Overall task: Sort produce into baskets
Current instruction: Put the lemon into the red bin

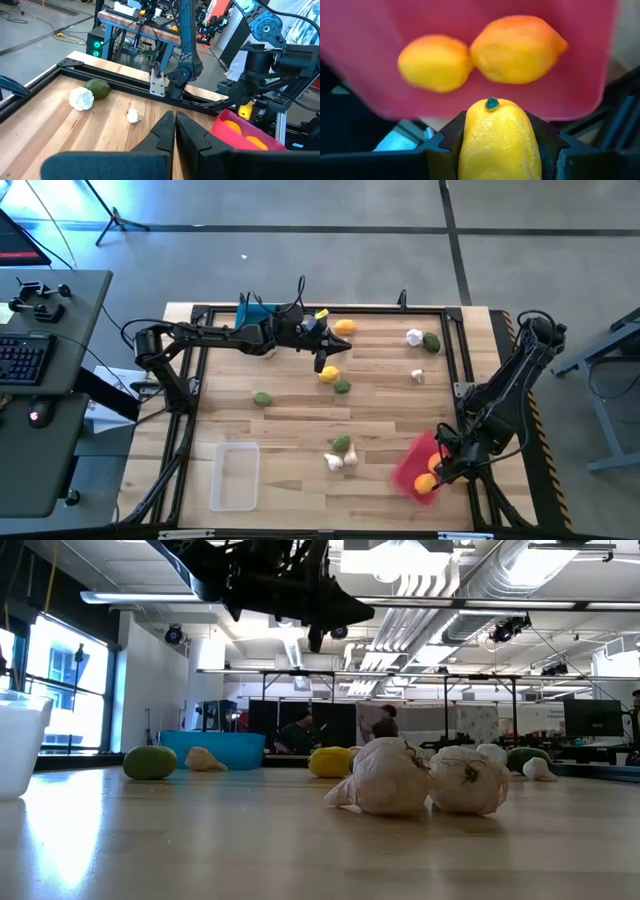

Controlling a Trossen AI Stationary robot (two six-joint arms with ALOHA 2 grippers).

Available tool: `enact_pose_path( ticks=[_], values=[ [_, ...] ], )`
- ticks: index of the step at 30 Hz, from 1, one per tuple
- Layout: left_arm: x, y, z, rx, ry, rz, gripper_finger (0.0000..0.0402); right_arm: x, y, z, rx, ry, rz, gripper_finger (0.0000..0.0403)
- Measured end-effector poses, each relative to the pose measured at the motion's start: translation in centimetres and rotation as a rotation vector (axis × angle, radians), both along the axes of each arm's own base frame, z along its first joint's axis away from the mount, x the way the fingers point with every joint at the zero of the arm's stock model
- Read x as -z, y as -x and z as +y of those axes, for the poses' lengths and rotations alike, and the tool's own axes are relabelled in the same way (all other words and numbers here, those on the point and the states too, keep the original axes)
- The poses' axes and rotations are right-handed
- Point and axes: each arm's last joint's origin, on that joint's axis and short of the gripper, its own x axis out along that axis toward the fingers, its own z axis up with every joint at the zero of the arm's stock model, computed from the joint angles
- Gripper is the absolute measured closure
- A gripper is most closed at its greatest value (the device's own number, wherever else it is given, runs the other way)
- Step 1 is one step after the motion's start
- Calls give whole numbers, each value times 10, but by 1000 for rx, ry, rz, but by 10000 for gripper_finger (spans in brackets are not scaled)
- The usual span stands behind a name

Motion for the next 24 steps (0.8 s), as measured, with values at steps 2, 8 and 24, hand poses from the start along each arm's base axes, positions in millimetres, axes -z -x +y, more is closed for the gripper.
enact_pose_path(
  ticks=[2,8,24],
  values=[
    [0,0,0,0,0,-1,401,-1,-1,2,1,-21,-14,263],
    [0,0,0,0,0,0,401,-6,-3,4,3,-42,-34,263],
    [0,0,1,-2,0,0,401,-30,-23,-9,53,139,-147,263]
  ],
)
